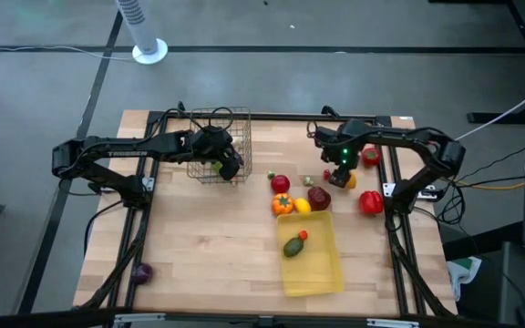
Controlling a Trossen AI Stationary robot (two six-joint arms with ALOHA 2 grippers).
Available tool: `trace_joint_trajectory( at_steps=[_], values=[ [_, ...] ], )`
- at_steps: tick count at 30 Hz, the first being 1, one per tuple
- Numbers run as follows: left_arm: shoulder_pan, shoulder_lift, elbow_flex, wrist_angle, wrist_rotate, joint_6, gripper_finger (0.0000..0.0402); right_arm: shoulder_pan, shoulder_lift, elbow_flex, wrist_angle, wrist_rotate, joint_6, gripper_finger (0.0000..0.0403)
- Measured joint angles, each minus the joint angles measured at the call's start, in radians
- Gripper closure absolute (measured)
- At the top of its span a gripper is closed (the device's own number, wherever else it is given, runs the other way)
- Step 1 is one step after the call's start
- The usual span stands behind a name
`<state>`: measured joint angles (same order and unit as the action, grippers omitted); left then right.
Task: Sort produce into baskets
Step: Put the right lemon into the yellow bin
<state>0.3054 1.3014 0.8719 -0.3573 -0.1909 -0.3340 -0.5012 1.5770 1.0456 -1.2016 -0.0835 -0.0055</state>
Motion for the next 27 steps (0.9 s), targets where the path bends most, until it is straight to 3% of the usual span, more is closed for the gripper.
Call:
trace_joint_trajectory(
  at_steps=[7, 16, 27],
  values=[
    [0.0, 0.0, 0.0, 0.0, 0.0, 0.0, 0.0073, 0.068, -0.004, 0.129, -0.108, -0.022, 0.001, 0.0198],
    [0.0, 0.0, 0.0, 0.0, 0.0, 0.0, 0.0073, 0.3, -0.004, 0.283, -0.164, -0.032, 0.138, 0.0198],
    [0.0, 0.0, 0.0, 0.0, 0.0, 0.0, 0.0073, 0.647, -0.004, 0.307, 0.043, -0.008, 0.271, 0.0198]
  ],
)
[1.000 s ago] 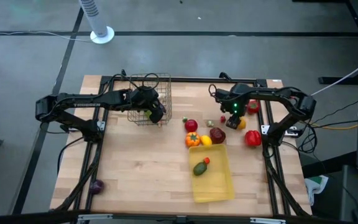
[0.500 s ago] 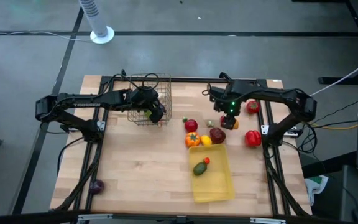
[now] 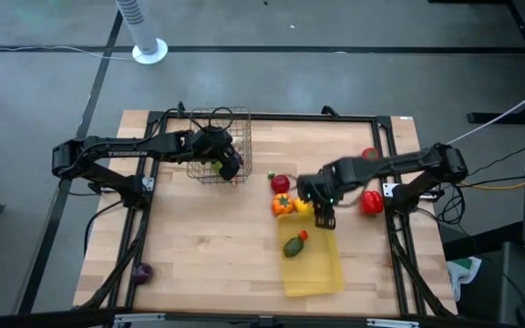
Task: Sort produce into baskets
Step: Put the right lemon into the yellow bin, then put the onion into the brown wire basket
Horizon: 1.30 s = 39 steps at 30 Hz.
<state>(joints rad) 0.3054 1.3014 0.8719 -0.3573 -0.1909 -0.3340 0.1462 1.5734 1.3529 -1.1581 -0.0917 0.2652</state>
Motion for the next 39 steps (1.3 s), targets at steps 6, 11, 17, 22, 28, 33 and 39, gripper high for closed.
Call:
trace_joint_trajectory(
  at_steps=[6, 11, 17, 22, 28, 33, 39],
  values=[
    [0.0, 0.0, 0.0, 0.0, 0.0, 0.032, 0.0073, 0.123, 0.0, 0.0, 0.118, 0.04, 0.004, 0.0198],
    [-0.011, -0.006, 0.0, 0.005, 0.0, 0.111, 0.0073, 0.195, 0.0, 0.0, 0.17, 0.04, 0.001, 0.0198],
    [-0.055, -0.049, 0.0, 0.006, 0.0, 0.166, 0.0073, 0.23, 0.002, 0.0, 0.161, 0.041, 0.016, 0.0198],
    [-0.113, -0.112, 0.0, -0.001, 0.0, 0.169, 0.0073, 0.227, 0.002, 0.0, 0.161, 0.055, 0.024, 0.0198],
    [-0.246, -0.187, 0.0, -0.092, 0.003, 0.096, 0.0073, 0.227, 0.002, 0.0, 0.158, 0.056, 0.025, 0.0177],
    [-0.421, -0.213, 0.0, -0.265, 0.009, -0.082, 0.0073, 0.227, 0.002, 0.0, 0.152, 0.055, 0.026, 0.0144],
    [-0.652, -0.213, 0.0, -0.396, 0.013, -0.35, 0.0073, 0.227, 0.002, 0.0, 0.152, 0.055, 0.026, 0.0114]
  ],
)
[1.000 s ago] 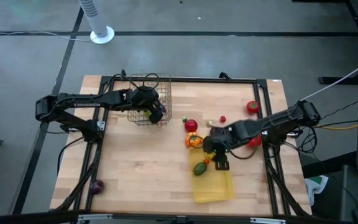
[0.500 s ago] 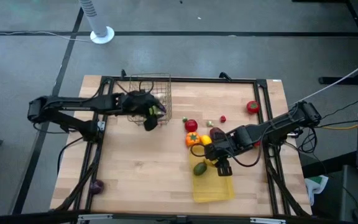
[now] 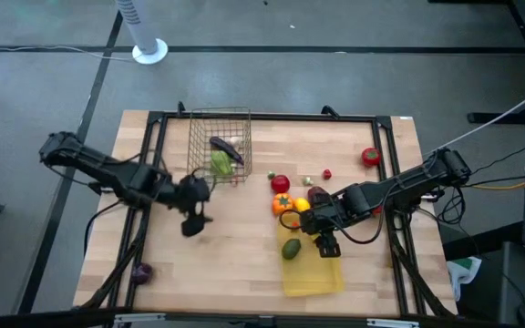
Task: Sort produce into baskets
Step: Put the onion into the brown wire basket
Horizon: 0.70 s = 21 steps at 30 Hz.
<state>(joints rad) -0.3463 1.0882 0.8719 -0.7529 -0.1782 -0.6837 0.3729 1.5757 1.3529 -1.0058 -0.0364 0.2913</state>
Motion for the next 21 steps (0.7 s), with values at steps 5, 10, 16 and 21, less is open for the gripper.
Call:
trace_joint_trajectory(
  at_steps=[5, 10, 16, 21],
  values=[
    [-0.171, 0.0, 0.0, -0.017, 0.072, -0.271, 0.0073, 0.0, 0.0, 0.0, 0.0, 0.0, 0.0, 0.0096],
    [-0.288, 0.0, 0.0, -0.019, 0.18, -0.663, 0.0073, 0.0, 0.0, 0.0, 0.0, 0.0, -0.001, 0.0084],
    [-0.383, 0.025, 0.0, -0.054, 0.303, -0.832, 0.0073, 0.0, 0.001, 0.0, 0.001, 0.0, -0.007, 0.0082],
    [-0.443, 0.104, 0.0, -0.053, 0.446, -0.782, 0.0073, 0.0, 0.001, 0.0, 0.001, 0.0, -0.007, 0.0081]
  ],
)
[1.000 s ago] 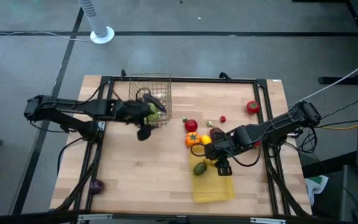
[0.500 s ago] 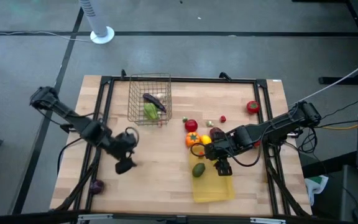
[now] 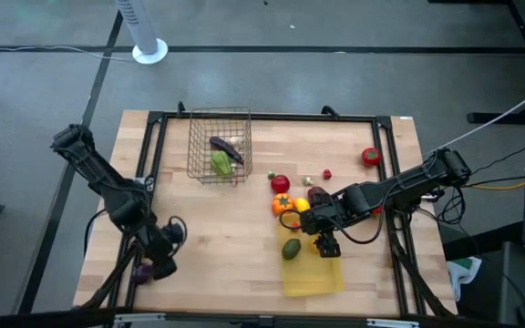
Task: Sort produce into baskets
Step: Put the onion into the brown wire basket
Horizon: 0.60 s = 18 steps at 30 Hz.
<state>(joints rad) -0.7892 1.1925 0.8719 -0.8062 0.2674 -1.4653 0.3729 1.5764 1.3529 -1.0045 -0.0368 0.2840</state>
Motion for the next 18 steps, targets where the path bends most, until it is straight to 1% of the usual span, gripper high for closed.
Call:
trace_joint_trajectory(
  at_steps=[3, 7, 12, 18],
  values=[
    [-0.03, 0.063, 0.0, 0.0, 0.085, 0.069, 0.0073, 0.0, 0.0, 0.0, 0.0, 0.0, 0.0, 0.0081],
    [-0.055, 0.134, 0.0, 0.002, 0.168, 0.15, 0.0073, 0.0, 0.0, 0.0, 0.001, 0.0, -0.001, 0.0081],
    [-0.063, 0.194, 0.0, -0.008, 0.179, 0.29, 0.0073, 0.0, 0.0, 0.0, 0.014, 0.0, -0.001, 0.0081],
    [-0.073, 0.239, 0.0, -0.076, 0.176, 0.372, 0.0073, 0.0, 0.0, 0.0, 0.013, 0.0, -0.001, 0.0081]
  ],
)
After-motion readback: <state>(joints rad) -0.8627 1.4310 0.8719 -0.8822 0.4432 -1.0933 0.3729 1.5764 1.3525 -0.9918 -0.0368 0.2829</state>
